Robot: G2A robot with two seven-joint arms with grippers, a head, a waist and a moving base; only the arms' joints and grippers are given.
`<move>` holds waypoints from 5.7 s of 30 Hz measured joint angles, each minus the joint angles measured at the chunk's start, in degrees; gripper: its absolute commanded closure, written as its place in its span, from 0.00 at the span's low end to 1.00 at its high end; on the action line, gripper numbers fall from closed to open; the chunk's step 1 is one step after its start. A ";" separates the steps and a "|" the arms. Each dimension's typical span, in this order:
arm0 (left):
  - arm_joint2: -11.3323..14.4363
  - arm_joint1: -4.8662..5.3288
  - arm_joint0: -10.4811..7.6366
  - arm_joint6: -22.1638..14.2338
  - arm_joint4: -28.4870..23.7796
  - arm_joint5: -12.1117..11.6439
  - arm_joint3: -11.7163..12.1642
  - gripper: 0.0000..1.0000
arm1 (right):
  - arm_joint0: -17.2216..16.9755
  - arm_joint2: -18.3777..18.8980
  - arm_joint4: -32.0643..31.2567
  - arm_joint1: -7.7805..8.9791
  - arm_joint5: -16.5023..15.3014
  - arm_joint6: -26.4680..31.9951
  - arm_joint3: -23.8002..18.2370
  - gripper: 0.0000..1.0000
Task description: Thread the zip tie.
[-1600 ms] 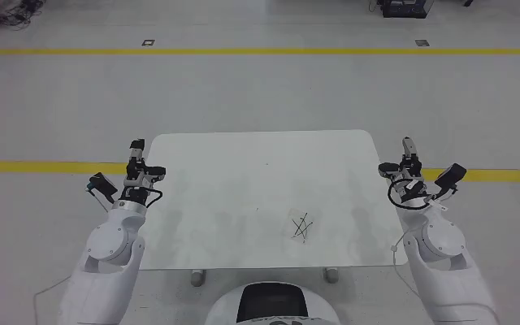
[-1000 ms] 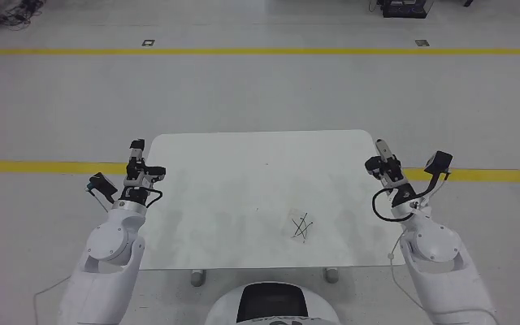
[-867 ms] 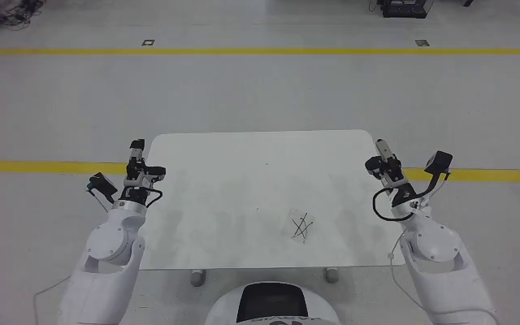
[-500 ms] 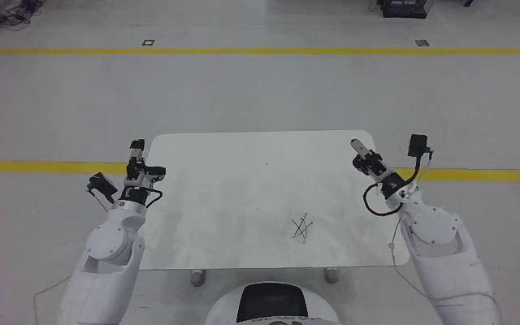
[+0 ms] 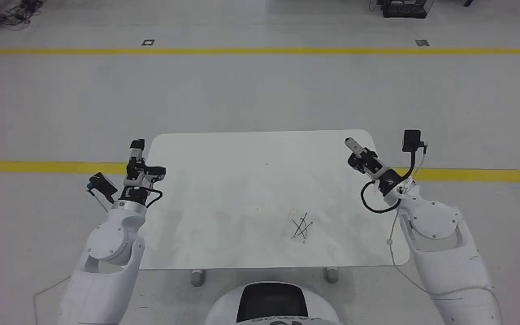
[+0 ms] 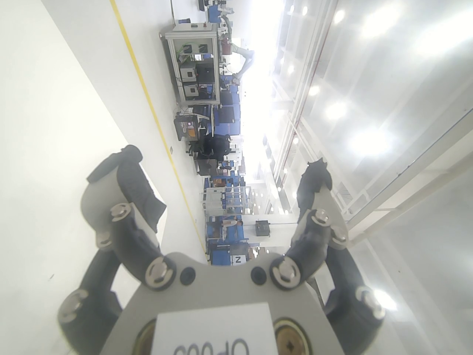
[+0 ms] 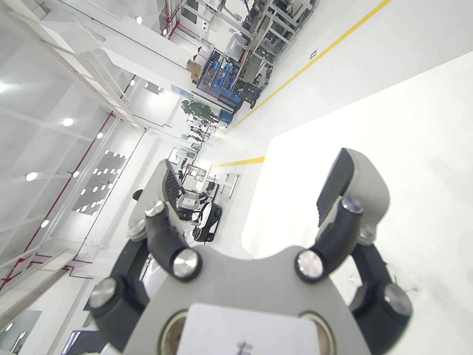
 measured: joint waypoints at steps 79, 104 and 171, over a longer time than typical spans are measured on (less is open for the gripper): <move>0.00 0.00 0.00 0.00 0.00 0.00 0.00 0.00 | 33.06 -47.35 -41.00 2.73 25.60 52.12 12.41 0.00; 0.00 0.00 0.00 0.00 0.00 0.00 0.00 0.00 | 33.55 -47.23 -41.79 -1.59 24.46 49.43 20.17 0.00; 0.00 0.00 0.00 0.00 0.00 0.00 0.00 0.00 | 12.98 -25.13 -67.77 -18.83 24.46 44.03 18.14 0.56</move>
